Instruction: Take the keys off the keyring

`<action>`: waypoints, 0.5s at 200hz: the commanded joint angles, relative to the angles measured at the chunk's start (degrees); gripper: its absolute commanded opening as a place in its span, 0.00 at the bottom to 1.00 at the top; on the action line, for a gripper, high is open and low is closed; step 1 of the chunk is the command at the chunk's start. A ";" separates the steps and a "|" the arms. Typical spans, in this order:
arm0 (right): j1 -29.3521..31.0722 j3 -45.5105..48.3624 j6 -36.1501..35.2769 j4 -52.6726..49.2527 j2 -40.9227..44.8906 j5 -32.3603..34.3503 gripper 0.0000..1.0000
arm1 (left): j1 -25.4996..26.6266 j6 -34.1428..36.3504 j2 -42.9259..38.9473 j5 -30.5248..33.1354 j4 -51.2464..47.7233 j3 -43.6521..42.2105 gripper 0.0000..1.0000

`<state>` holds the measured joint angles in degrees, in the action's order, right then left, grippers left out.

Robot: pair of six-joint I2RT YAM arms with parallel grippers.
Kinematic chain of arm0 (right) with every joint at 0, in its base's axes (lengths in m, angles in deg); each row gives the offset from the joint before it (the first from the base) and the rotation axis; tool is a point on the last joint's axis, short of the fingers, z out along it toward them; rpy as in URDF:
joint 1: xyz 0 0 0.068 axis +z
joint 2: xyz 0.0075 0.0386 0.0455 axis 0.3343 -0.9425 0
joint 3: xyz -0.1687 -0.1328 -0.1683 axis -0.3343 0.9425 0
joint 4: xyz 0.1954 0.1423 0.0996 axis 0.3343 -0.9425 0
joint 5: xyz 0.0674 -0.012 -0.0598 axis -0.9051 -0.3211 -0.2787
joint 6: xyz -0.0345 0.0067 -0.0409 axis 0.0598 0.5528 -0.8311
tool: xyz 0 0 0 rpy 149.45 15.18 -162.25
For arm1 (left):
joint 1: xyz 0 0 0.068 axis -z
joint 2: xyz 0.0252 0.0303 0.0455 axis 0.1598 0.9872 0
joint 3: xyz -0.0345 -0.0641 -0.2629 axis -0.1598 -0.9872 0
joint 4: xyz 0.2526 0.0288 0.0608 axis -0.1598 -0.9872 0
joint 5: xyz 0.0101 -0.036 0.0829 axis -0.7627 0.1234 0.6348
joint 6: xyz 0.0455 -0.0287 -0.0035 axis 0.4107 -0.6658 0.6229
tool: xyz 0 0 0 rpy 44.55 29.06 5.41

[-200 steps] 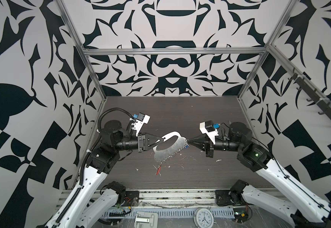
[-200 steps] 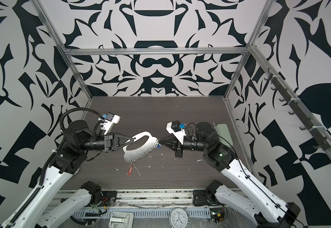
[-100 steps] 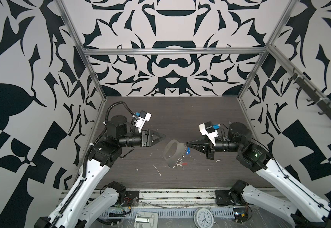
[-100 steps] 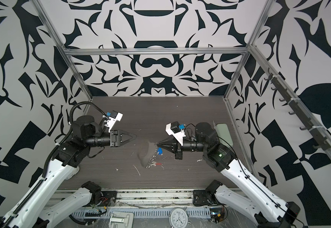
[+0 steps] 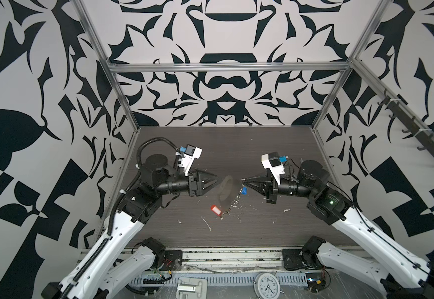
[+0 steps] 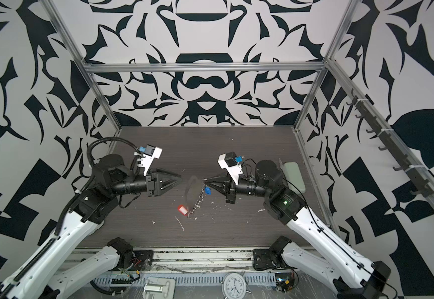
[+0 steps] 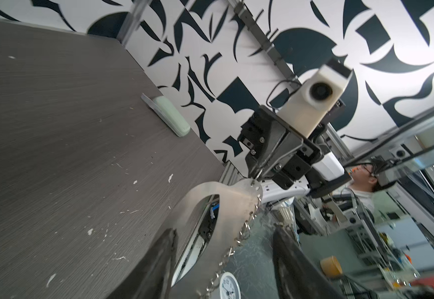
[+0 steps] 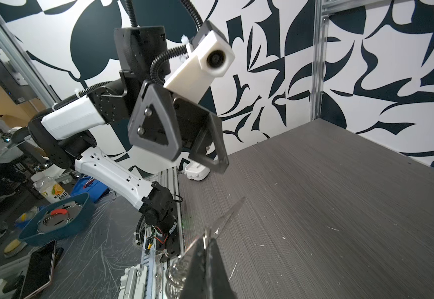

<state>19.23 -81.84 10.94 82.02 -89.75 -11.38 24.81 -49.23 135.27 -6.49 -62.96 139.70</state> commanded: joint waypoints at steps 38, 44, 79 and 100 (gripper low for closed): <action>0.54 -0.46 6.56 8.11 -1.33 0.75 0.00 | 4.59 5.80 5.69 0.61 4.65 1.99 0.58; 0.61 -0.54 6.60 7.96 -1.37 0.85 0.00 | 4.59 6.05 5.64 0.87 4.49 2.10 0.58; 0.79 -2.18 5.51 4.18 -1.88 0.68 0.00 | 4.60 11.62 4.80 4.83 -1.44 5.49 0.49; 0.89 -4.03 3.74 -0.28 -2.77 -0.35 0.00 | 4.74 14.65 5.91 4.61 -3.95 7.43 0.41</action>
<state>19.73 -81.84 16.01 83.40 -91.94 -10.68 29.26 -40.33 141.17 -2.84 -63.18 143.74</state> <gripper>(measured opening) 0.054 0.429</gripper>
